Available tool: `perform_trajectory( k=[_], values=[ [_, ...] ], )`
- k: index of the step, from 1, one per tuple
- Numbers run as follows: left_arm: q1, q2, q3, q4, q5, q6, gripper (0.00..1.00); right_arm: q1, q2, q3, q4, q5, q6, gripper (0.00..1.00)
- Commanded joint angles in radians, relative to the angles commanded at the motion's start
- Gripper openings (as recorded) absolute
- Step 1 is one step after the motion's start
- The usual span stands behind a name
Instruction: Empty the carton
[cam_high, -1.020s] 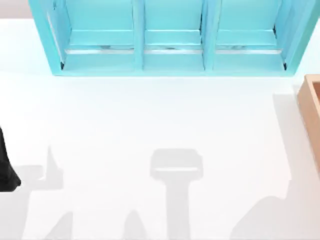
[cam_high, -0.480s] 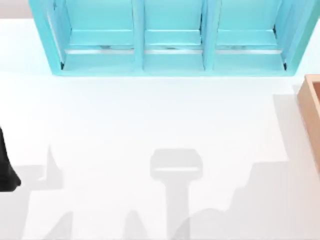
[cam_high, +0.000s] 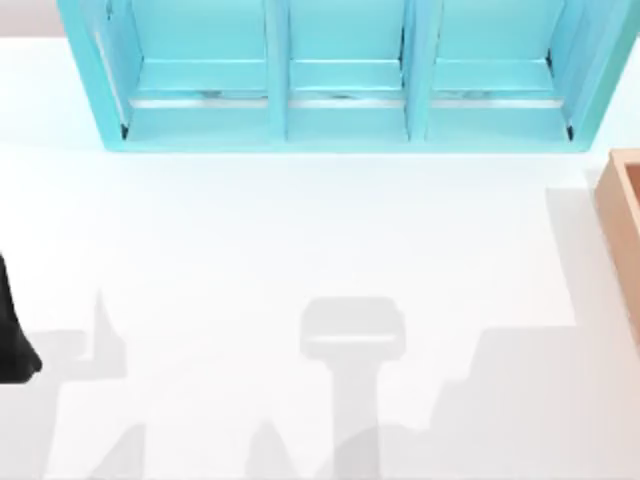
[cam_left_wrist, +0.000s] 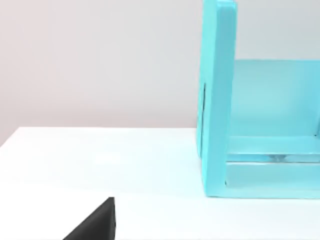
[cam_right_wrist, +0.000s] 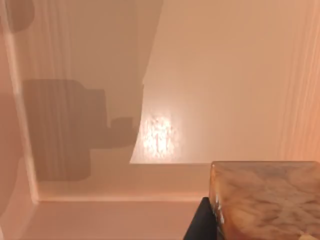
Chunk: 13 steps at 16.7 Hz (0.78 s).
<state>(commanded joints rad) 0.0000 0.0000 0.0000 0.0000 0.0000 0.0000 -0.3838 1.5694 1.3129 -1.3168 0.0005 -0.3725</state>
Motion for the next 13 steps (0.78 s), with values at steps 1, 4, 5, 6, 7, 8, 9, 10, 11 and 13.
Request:
perform_trajectory(
  k=[1,4,5,6,7,8,9,10,11,13],
  values=[
    [0.000,0.000,0.000,0.000,0.000,0.000,1.00,0.002,0.000,0.000,0.001,0.000,0.002,0.00],
    [0.000,0.000,0.000,0.000,0.000,0.000,1.00,0.069,-0.007,-0.007,0.031,-0.002,0.068,0.00],
    [0.000,0.000,0.000,0.000,0.000,0.000,1.00,0.112,-0.011,-0.013,0.050,-0.003,0.111,0.00],
    [0.000,0.000,0.000,0.000,0.000,0.000,1.00,0.166,-0.014,-0.021,0.072,-0.005,0.165,0.00],
    [0.000,0.000,0.000,0.000,0.000,0.000,1.00,0.232,-0.018,-0.032,0.098,-0.007,0.230,0.00],
    [0.000,0.000,0.000,0.000,0.000,0.000,1.00,0.307,-0.021,-0.045,0.126,-0.009,0.305,0.00],
    [0.000,0.000,0.000,0.000,0.000,0.000,1.00,0.393,-0.024,-0.061,0.156,-0.012,0.389,0.00],
    [0.000,0.000,0.000,0.000,0.000,0.000,1.00,0.485,-0.026,-0.079,0.186,-0.014,0.480,0.00],
    [0.000,0.000,0.000,0.000,0.000,0.000,1.00,0.579,-0.028,-0.100,0.216,-0.016,0.572,0.00],
    [0.000,0.000,0.000,0.000,0.000,0.000,1.00,0.754,-0.027,-0.150,0.272,-0.018,0.745,0.00]
  ],
)
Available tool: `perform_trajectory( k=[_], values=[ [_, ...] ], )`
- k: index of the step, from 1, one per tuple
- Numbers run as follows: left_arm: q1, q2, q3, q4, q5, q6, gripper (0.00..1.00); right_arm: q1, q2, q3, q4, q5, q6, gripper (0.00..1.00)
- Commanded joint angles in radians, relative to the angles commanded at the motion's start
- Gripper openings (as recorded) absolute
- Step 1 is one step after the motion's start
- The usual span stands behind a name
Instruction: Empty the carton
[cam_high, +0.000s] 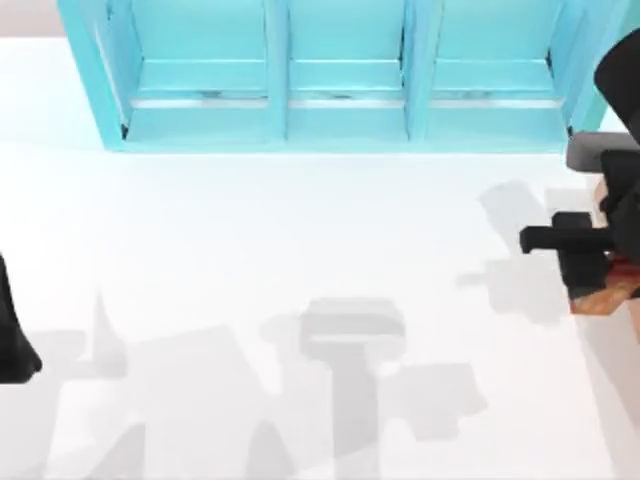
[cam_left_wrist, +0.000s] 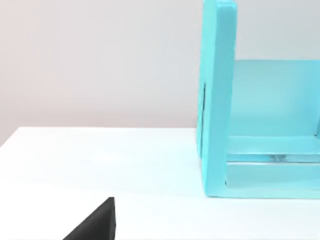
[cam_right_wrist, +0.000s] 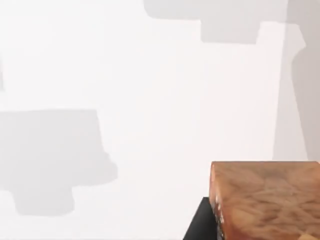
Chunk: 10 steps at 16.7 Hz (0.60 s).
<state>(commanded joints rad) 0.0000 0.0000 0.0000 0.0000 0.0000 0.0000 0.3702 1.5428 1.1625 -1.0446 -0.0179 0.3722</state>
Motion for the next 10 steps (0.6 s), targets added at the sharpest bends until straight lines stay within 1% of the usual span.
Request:
perform_trajectory(
  k=[2,5,7,10],
  values=[
    [0.000,0.000,0.000,0.000,0.000,0.000,1.00,0.140,0.007,-0.057,0.044,0.002,0.139,0.00],
    [0.000,0.000,0.000,0.000,0.000,0.000,1.00,0.271,0.026,-0.139,0.080,0.010,0.273,0.00],
    [0.000,0.000,0.000,0.000,0.000,0.000,1.00,0.305,0.038,-0.179,0.088,0.016,0.312,0.00],
    [0.000,0.000,0.000,0.000,0.000,0.000,1.00,0.310,0.042,-0.192,0.089,0.019,0.320,0.00]
  ],
)
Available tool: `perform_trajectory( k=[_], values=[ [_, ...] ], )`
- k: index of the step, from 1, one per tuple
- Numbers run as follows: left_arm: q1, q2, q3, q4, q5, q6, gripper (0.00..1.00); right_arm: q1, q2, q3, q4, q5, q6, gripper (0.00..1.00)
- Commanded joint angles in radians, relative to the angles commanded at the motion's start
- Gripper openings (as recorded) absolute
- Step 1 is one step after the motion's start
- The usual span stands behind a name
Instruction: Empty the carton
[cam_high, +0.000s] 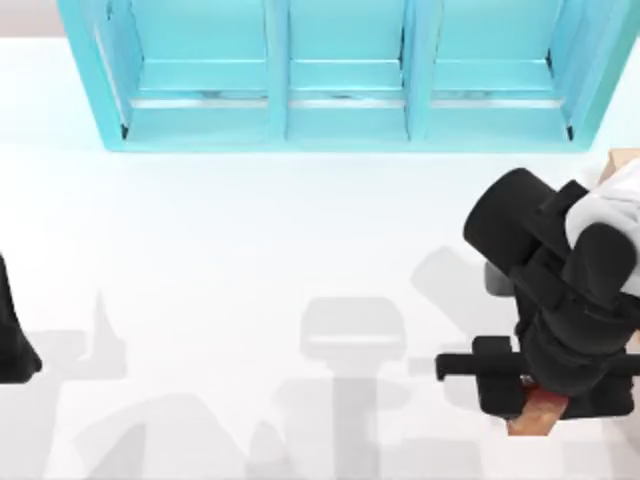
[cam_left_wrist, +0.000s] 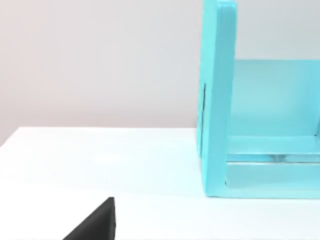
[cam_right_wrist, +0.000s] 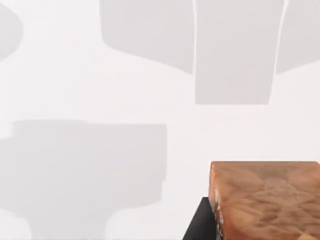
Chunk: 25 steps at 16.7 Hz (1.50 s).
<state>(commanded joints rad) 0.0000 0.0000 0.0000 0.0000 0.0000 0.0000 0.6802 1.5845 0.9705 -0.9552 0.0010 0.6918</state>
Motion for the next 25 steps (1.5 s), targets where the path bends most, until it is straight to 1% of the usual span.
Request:
perform_trajectory(
  k=[4,11,16,25],
  values=[
    [0.000,0.000,0.000,0.000,0.000,0.000,1.00,-0.003,0.003,-0.006,0.013,-0.002,0.001,0.00],
    [0.000,0.000,0.000,0.000,0.000,0.000,1.00,0.002,0.080,-0.103,0.183,0.000,0.003,0.00],
    [0.000,0.000,0.000,0.000,0.000,0.000,1.00,0.002,0.085,-0.109,0.194,0.000,0.004,0.00],
    [0.000,0.000,0.000,0.000,0.000,0.000,1.00,0.002,0.085,-0.109,0.194,0.000,0.004,0.68]
  ],
)
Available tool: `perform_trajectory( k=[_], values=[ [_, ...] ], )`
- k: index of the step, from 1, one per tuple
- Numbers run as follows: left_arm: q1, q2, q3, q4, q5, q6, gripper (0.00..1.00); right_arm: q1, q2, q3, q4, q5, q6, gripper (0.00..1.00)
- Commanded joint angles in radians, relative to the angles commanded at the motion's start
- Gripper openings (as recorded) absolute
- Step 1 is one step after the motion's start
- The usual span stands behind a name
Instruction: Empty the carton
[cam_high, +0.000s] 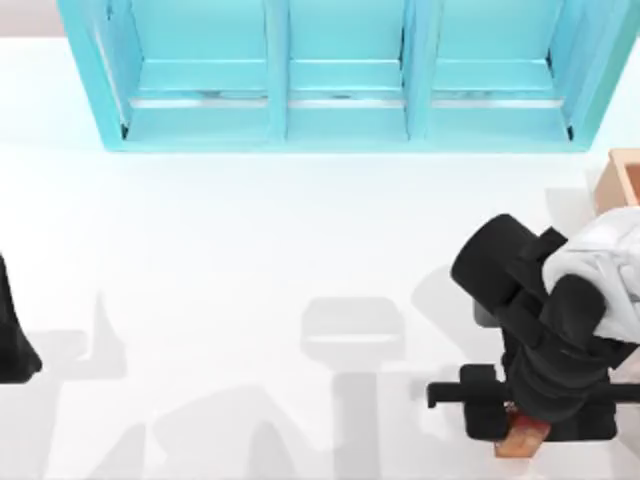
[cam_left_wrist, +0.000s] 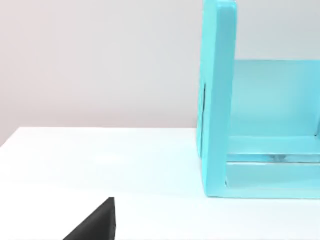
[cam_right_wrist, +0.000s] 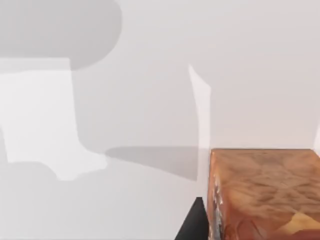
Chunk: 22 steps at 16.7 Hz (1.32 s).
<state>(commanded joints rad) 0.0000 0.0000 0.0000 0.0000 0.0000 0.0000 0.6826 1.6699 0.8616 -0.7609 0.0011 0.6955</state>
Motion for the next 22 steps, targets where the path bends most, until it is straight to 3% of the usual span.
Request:
perform_trajectory(
  k=[4,5,15,22],
  values=[
    [0.000,0.000,0.000,0.000,0.000,0.000,1.00,0.000,0.000,0.000,0.000,0.000,0.000,0.98],
    [0.000,0.000,0.000,0.000,0.000,0.000,1.00,0.000,0.000,0.000,0.000,0.000,0.000,1.00],
    [0.000,0.000,0.000,0.000,0.000,0.000,1.00,0.000,-0.005,0.010,-0.016,0.000,0.000,1.00],
    [0.000,0.000,0.000,0.000,0.000,0.000,1.00,-0.001,-0.088,0.158,-0.250,0.000,-0.002,1.00]
  ],
)
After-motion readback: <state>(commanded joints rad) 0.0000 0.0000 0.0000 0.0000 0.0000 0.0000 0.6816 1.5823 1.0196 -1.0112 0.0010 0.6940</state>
